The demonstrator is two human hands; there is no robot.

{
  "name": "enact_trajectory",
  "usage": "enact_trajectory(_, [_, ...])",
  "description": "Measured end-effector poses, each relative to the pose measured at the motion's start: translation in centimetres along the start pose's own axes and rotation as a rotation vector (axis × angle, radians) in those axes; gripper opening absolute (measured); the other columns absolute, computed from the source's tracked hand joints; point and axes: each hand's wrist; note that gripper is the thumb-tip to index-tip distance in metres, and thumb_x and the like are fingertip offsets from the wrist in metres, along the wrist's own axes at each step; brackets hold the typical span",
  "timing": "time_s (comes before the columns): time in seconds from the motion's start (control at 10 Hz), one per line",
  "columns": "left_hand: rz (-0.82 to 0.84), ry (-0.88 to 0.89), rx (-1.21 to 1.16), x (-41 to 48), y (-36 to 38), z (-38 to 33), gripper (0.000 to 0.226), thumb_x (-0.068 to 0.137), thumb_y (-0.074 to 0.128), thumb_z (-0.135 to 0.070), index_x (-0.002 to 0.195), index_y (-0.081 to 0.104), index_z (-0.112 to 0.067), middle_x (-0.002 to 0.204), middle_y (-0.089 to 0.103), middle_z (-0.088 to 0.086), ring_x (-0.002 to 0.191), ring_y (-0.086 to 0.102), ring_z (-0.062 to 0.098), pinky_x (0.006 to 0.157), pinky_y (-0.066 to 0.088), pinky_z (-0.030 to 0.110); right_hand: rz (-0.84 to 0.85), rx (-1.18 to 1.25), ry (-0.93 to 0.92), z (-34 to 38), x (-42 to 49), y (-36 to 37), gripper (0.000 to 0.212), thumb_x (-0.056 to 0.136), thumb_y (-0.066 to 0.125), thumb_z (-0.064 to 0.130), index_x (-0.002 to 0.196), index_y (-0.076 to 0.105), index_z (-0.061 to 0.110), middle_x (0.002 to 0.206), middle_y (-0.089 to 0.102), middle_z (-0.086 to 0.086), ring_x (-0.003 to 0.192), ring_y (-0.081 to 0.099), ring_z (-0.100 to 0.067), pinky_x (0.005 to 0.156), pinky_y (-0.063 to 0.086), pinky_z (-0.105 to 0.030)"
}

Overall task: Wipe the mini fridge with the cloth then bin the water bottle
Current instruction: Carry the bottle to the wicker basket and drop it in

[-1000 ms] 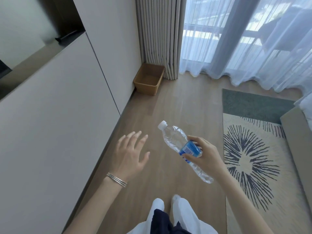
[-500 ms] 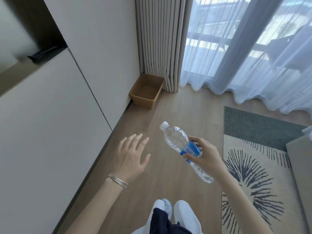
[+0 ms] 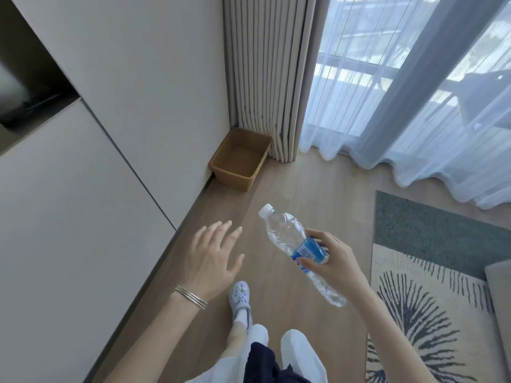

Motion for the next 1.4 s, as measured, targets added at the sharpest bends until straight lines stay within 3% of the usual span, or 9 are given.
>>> enact_trajectory(0.3, [-0.017, 0.022, 0.004, 13.4, -0.4, 6.5, 0.053, 0.086, 0.041, -0.043, 0.125, 0.062, -0.014, 0.127, 0.062, 0.012, 0.116, 0.058, 0.031, 0.096, 0.046, 0.047, 0.0, -0.054, -0.004, 3.8, 13.3, -0.9, 0.053, 0.07, 0.078, 0.029, 0.118, 0.054, 0.031, 0.109, 0.058, 0.017, 0.102, 0.055, -0.005, 0.089, 0.048, -0.028])
enact_trajectory(0.5, [-0.032, 0.055, -0.001, 20.5, -0.2, 10.2, 0.052, 0.086, 0.043, -0.043, 0.125, 0.062, -0.015, 0.127, 0.061, 0.01, 0.116, 0.057, 0.029, 0.097, 0.046, 0.046, -0.051, -0.033, -0.016, 5.9, 20.9, -1.6, 0.05, 0.069, 0.078, 0.029, 0.113, 0.055, 0.036, 0.104, 0.056, 0.023, 0.1, 0.054, -0.002, 0.088, 0.047, -0.028])
enact_trajectory(0.7, [-0.002, 0.028, 0.001, 24.9, 1.0, 12.5, 0.053, 0.086, 0.042, -0.043, 0.125, 0.062, -0.016, 0.127, 0.061, 0.009, 0.116, 0.057, 0.028, 0.097, 0.045, 0.045, 0.01, -0.038, 0.008, 6.0, 26.5, -1.1, 0.05, 0.07, 0.077, 0.03, 0.112, 0.053, 0.038, 0.107, 0.057, 0.02, 0.102, 0.054, -0.003, 0.088, 0.046, -0.027])
enact_trajectory(0.9, [0.032, -0.04, 0.013, 30.3, 3.0, 13.8, 0.053, 0.085, 0.042, -0.044, 0.125, 0.063, -0.016, 0.127, 0.061, 0.009, 0.116, 0.057, 0.028, 0.097, 0.045, 0.044, 0.083, -0.071, 0.003, 4.6, 33.3, -1.9, 0.052, 0.07, 0.076, 0.032, 0.117, 0.053, 0.035, 0.112, 0.057, 0.019, 0.105, 0.053, -0.006, 0.091, 0.046, -0.033])
enact_trajectory(1.1, [0.044, -0.108, 0.006, 38.1, 4.2, 13.4, 0.052, 0.085, 0.042, -0.043, 0.124, 0.064, -0.016, 0.126, 0.062, 0.009, 0.114, 0.059, 0.028, 0.096, 0.046, 0.045, 0.119, -0.088, -0.02, 3.8, 42.3, -5.6, 0.051, 0.072, 0.077, 0.03, 0.116, 0.053, 0.035, 0.107, 0.056, 0.018, 0.102, 0.053, -0.004, 0.086, 0.042, -0.023])
enact_trajectory(1.4, [0.014, -0.217, -0.016, 48.0, 5.9, 12.5, 0.052, 0.085, 0.044, -0.043, 0.123, 0.064, -0.015, 0.125, 0.062, 0.009, 0.111, 0.059, 0.028, 0.095, 0.047, 0.046, 0.197, -0.121, -0.092, 2.8, 54.7, -10.4, 0.049, 0.071, 0.077, 0.031, 0.113, 0.053, 0.038, 0.107, 0.057, 0.018, 0.099, 0.053, -0.002, 0.083, 0.04, -0.02])
Point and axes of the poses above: each hand's wrist, its own x-axis towards the middle knuckle, its own y-axis out of the palm, z = x × y
